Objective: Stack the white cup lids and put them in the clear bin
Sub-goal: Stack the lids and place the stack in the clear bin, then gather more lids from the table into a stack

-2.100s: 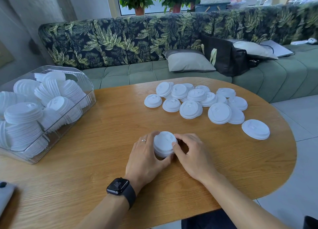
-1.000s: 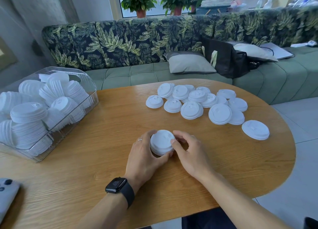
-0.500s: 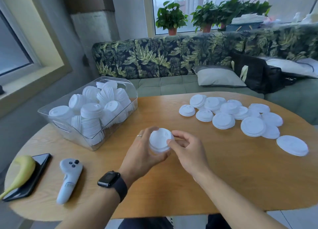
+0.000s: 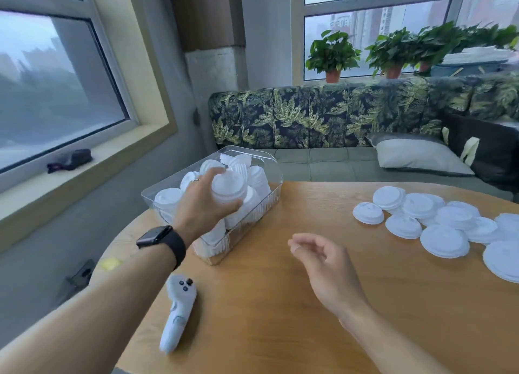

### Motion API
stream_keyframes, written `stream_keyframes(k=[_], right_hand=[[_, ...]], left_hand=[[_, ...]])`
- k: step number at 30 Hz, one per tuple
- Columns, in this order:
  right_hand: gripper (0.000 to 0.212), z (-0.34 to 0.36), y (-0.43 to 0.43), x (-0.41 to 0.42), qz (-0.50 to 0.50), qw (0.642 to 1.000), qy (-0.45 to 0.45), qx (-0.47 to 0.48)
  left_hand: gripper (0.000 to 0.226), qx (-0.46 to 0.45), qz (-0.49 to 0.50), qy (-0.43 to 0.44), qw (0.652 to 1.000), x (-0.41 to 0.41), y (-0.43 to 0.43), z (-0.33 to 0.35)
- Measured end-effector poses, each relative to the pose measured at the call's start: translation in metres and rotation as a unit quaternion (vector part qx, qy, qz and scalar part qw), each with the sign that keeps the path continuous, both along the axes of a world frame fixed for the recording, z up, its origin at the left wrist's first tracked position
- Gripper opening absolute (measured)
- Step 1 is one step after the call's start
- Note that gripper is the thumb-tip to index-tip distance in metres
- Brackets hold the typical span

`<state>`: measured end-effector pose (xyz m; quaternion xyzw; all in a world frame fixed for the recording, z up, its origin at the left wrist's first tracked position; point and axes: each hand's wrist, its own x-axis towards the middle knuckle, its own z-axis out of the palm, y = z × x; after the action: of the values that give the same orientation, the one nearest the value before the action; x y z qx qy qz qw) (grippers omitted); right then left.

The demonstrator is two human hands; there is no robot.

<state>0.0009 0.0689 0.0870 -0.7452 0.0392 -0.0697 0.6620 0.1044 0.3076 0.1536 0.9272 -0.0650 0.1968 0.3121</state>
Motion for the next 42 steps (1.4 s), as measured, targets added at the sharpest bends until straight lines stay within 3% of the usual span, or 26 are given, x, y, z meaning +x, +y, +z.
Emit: stream_keyframes(k=[7, 20, 23, 27, 31, 37, 42], right_hand=[[0.006, -0.013, 0.002, 0.019, -0.009, 1.0, 0.009, -0.018], [0.007, -0.021, 0.016, 0.034, 0.004, 0.999, 0.013, -0.039], [0.007, -0.02, 0.016, 0.034, 0.001, 0.999, 0.009, -0.041], [0.007, -0.02, 0.011, 0.033, -0.009, 0.999, -0.001, -0.035], [0.012, -0.028, -0.001, 0.029, -0.021, 0.999, -0.006, -0.048], [0.016, -0.059, -0.069, 0.008, -0.07, 0.983, 0.025, -0.168], [0.021, -0.088, -0.151, -0.017, -0.098, 0.913, 0.002, -0.396]], left_hand=[[0.077, 0.061, 0.058, 0.054, 0.995, 0.053, 0.026, -0.004], [0.059, 0.108, 0.062, 0.132, 0.983, 0.064, 0.028, -0.012], [0.055, 0.086, 0.079, 0.07, 0.991, 0.057, 0.02, -0.012], [0.021, 0.014, 0.044, -0.096, 0.994, 0.033, -0.016, -0.016], [0.009, -0.034, -0.042, -0.067, 0.996, -0.007, -0.072, -0.045], [0.014, 0.035, -0.1, 0.044, 0.993, -0.054, -0.142, -0.116], [0.049, 0.121, -0.131, 0.098, 0.979, -0.056, -0.178, -0.156]])
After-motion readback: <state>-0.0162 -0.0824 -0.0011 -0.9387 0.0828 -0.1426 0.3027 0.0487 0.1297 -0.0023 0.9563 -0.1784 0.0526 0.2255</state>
